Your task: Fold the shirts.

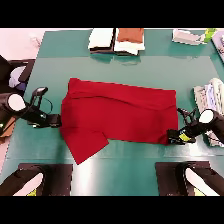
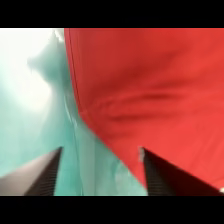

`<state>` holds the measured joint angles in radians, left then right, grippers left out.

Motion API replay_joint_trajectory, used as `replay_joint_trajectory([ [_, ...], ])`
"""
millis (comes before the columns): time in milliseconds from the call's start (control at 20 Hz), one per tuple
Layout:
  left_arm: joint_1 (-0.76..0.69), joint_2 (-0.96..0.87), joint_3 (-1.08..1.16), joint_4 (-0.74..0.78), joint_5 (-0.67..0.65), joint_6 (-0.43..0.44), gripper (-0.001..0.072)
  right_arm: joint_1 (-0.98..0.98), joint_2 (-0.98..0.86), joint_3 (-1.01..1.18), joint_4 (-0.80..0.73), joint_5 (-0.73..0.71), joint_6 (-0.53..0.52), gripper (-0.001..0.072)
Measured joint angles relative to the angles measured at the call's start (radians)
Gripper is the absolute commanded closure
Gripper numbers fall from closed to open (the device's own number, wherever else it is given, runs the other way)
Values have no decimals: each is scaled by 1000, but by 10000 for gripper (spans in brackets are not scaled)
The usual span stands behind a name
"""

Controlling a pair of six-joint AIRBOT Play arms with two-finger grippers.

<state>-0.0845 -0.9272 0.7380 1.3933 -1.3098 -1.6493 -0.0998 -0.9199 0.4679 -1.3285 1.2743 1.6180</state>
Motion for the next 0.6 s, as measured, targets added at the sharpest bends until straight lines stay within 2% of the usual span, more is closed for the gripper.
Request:
replay_joint_trajectory([
  [200,-5,0,-131,-102,49,0,87,13,74,-2,-20,-40,7,695],
  [400,-85,-2,-214,-166,140,-3,89,18,108,-1,-9,-37,14,695],
  [450,-108,-2,-224,-175,158,-8,204,18,112,-1,-10,-35,14,695],
  [500,-124,-2,-230,-181,172,-16,366,18,115,-1,-9,-35,15,695],
  [550,-137,-3,-237,-180,188,-23,425,19,117,-1,-8,-34,15,695],
  [600,-148,-3,-240,-183,198,-27,529,19,118,-1,-8,-33,15,695],
])
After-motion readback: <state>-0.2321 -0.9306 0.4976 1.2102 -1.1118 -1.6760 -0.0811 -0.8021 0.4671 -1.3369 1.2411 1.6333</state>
